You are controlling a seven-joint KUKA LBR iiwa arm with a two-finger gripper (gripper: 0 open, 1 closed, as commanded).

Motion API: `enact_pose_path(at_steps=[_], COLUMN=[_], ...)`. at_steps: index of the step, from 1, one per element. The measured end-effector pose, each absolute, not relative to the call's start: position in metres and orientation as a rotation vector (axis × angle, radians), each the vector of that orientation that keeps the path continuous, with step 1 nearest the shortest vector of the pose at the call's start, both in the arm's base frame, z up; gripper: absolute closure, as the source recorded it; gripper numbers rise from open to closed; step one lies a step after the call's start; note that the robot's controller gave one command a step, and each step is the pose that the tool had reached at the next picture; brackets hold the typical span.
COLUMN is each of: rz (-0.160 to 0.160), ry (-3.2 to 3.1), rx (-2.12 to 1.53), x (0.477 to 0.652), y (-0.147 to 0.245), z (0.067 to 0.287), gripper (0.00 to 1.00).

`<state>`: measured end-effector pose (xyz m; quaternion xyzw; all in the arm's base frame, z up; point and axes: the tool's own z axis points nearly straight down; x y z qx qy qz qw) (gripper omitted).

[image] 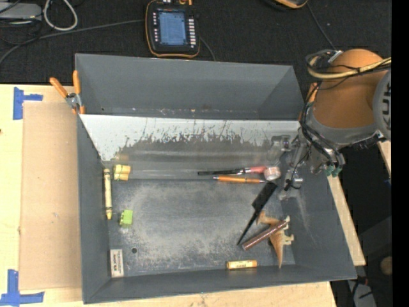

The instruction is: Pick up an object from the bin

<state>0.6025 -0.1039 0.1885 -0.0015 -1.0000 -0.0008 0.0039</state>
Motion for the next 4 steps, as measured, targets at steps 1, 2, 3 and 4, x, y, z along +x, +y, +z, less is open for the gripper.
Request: enact_pose_path(at_steps=[1, 2, 3, 4], rz=[-0.001, -0.003, -0.004, -0.005], ry=[-3.141, -3.101, -3.086, -2.951], rx=[0.001, 0.491, 0.599, 1.076], x=[0.604, 0.598, 0.598, 0.616], y=[-0.103, -0.115, -0.116, -0.120], z=[0.194, 0.108, 0.072, 0.100], gripper=[0.00, 0.00, 0.00, 0.00])
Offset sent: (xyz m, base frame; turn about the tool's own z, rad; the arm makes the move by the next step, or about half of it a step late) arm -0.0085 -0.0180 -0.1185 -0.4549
